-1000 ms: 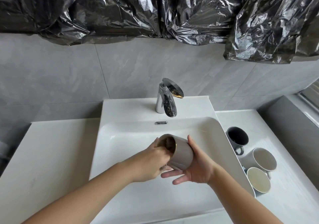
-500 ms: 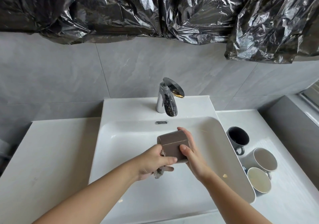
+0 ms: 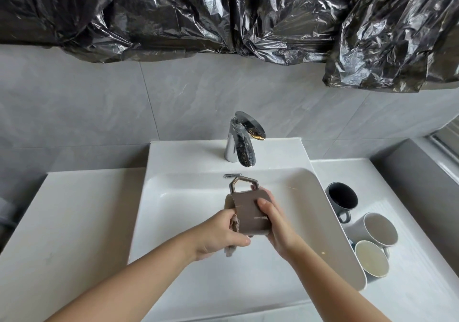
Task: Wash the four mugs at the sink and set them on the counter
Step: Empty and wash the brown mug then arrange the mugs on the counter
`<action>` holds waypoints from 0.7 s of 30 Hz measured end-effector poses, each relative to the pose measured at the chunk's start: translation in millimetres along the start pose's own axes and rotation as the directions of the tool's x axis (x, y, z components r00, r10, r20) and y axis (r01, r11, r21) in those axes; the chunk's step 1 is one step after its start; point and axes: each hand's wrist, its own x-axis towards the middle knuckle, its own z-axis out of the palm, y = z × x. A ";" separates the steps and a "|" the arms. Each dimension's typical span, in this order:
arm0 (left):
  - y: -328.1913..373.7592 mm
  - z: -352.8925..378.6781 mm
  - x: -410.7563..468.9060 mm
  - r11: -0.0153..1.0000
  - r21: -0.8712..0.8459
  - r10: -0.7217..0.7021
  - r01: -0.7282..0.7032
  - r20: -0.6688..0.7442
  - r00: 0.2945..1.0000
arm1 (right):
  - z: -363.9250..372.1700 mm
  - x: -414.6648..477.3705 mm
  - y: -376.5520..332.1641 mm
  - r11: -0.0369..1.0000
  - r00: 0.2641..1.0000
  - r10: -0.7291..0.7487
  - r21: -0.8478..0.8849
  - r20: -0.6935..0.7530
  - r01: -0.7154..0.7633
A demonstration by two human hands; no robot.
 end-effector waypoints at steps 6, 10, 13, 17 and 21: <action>15.7 -8.8 -10.7 0.985 0.166 0.024 -0.035 0.068 0.997 | -1.2 -0.2 -7.0 0.999 0.995 -0.029 0.046 0.095 0.025; 10.3 -12.8 -18.7 0.682 0.720 0.196 -0.128 -0.012 0.980 | 2.5 -1.6 -10.0 0.993 0.992 -0.042 0.114 0.117 0.028; 6.8 -9.8 -16.3 0.798 0.578 0.200 -0.168 0.009 0.980 | 5.2 0.2 -9.1 0.993 0.996 -0.077 0.098 0.055 0.072; 7.7 4.0 -10.7 0.961 0.242 0.151 -0.133 -0.055 0.987 | 5.9 -0.3 -1.7 0.987 0.988 -0.157 0.014 -0.001 0.157; 1.2 3.2 -4.9 0.984 -0.131 0.100 -0.119 -0.143 0.985 | 4.0 -1.0 -1.9 0.944 0.968 -0.253 -0.217 0.005 0.248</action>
